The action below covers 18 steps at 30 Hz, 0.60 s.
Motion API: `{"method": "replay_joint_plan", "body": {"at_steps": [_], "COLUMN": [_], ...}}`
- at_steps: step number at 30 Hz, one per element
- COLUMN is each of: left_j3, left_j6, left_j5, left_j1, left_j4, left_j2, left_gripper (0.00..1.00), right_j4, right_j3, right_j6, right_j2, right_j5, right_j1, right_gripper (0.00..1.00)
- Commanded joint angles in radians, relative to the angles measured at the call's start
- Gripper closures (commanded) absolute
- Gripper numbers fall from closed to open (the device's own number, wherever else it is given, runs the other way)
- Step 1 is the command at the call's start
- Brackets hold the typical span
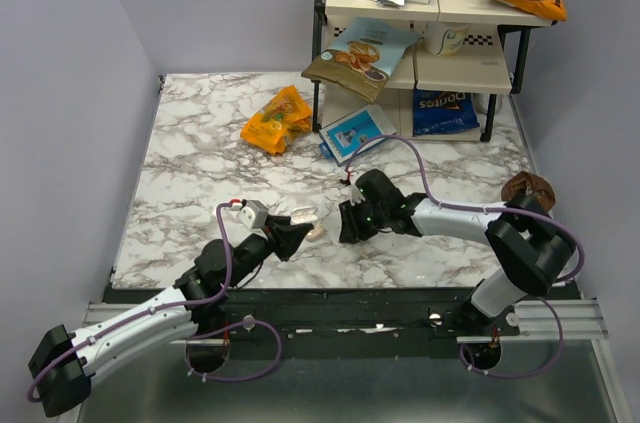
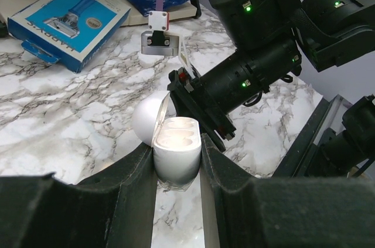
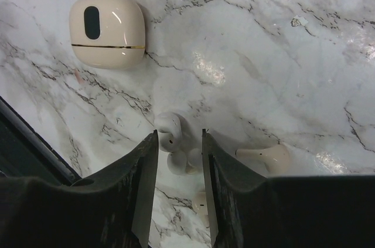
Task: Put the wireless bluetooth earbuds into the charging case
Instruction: Pick up the earbud from the center of the board.
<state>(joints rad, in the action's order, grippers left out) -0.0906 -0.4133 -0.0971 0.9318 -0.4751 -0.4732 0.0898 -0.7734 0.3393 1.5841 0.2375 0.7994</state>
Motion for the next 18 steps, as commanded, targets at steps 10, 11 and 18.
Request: {"method": "replay_joint_plan", "body": {"at_steps": [10, 11, 18], "left_j3": [0.000, 0.000, 0.000], "left_j6": [0.001, 0.001, 0.001], "left_j5": [-0.016, -0.016, -0.016], "left_j1": [0.013, 0.015, 0.016], "left_j4": [-0.010, -0.010, -0.010], "left_j2": [0.001, 0.001, -0.004], "left_gripper": [1.00, 1.00, 1.00], "right_j4": [-0.045, -0.045, -0.051], "right_j3": [-0.010, -0.009, 0.005], "right_j6": [-0.014, -0.014, -0.010], "right_j2": [0.033, 0.033, 0.014], "right_j5": [0.042, 0.042, 0.037], "right_j1": [0.007, 0.007, 0.007], "right_gripper": [0.67, 0.69, 0.83]}}
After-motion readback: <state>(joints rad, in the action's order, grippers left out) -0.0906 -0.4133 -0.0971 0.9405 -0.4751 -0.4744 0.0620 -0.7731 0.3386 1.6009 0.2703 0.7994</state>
